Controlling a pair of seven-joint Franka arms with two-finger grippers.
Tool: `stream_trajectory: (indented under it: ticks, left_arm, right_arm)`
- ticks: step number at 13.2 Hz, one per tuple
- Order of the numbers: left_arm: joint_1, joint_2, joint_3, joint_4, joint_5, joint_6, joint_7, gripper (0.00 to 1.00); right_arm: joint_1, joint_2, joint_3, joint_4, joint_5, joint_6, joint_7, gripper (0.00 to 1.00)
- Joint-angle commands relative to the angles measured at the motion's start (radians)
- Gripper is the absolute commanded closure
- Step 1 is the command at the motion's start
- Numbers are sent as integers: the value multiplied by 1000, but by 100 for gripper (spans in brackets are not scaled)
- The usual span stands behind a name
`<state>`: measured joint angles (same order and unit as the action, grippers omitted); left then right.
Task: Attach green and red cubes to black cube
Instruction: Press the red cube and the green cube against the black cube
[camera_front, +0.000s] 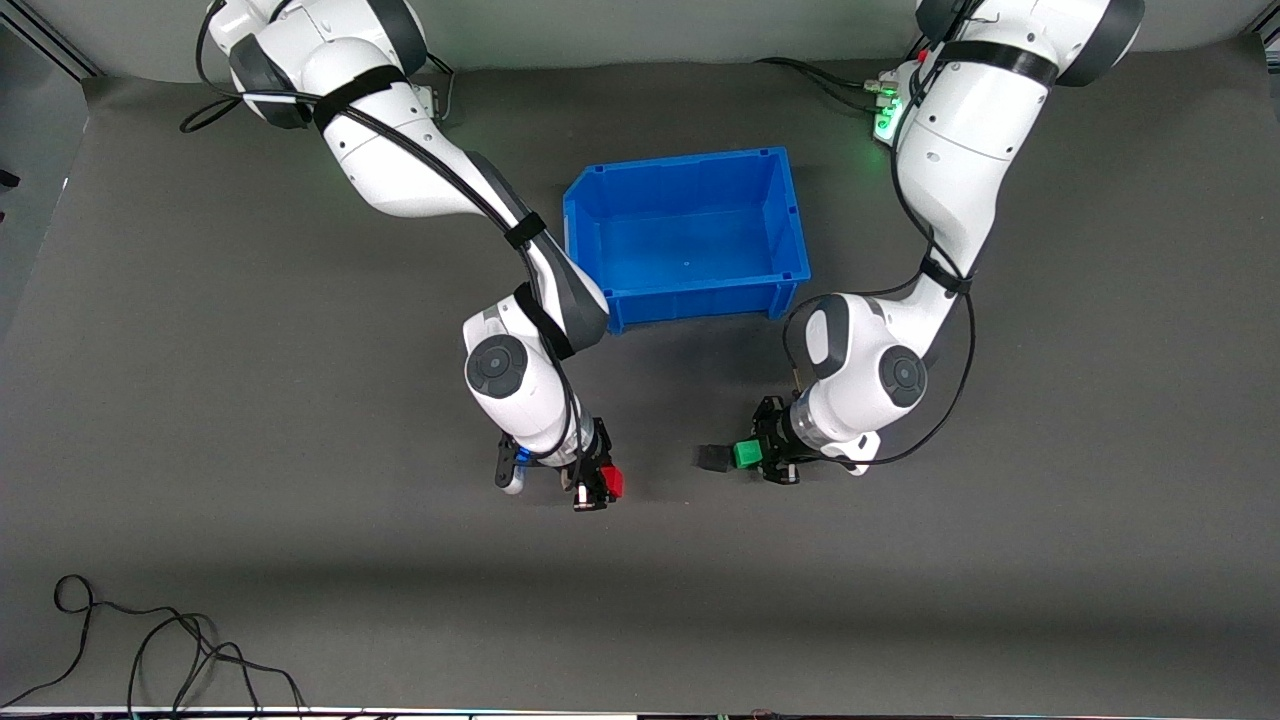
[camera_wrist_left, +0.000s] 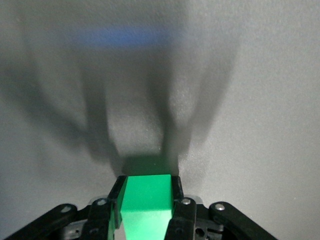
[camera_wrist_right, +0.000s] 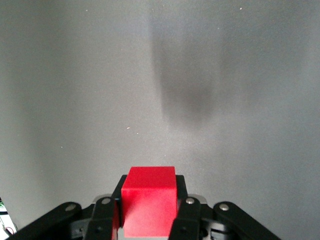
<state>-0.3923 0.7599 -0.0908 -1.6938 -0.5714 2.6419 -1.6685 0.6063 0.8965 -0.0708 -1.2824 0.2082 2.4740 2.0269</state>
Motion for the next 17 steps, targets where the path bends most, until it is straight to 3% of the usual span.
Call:
stream_trajectory:
  ticks: [1, 17]
  left_arm:
    - [-49, 32, 42, 46, 18, 0, -37, 89]
    - [-191, 81, 89, 143, 21, -2, -197, 88]
  right_arm:
    - [4, 25, -4, 37, -26, -7, 27, 100]
    - [75, 120, 2, 87, -63, -3, 29, 100]
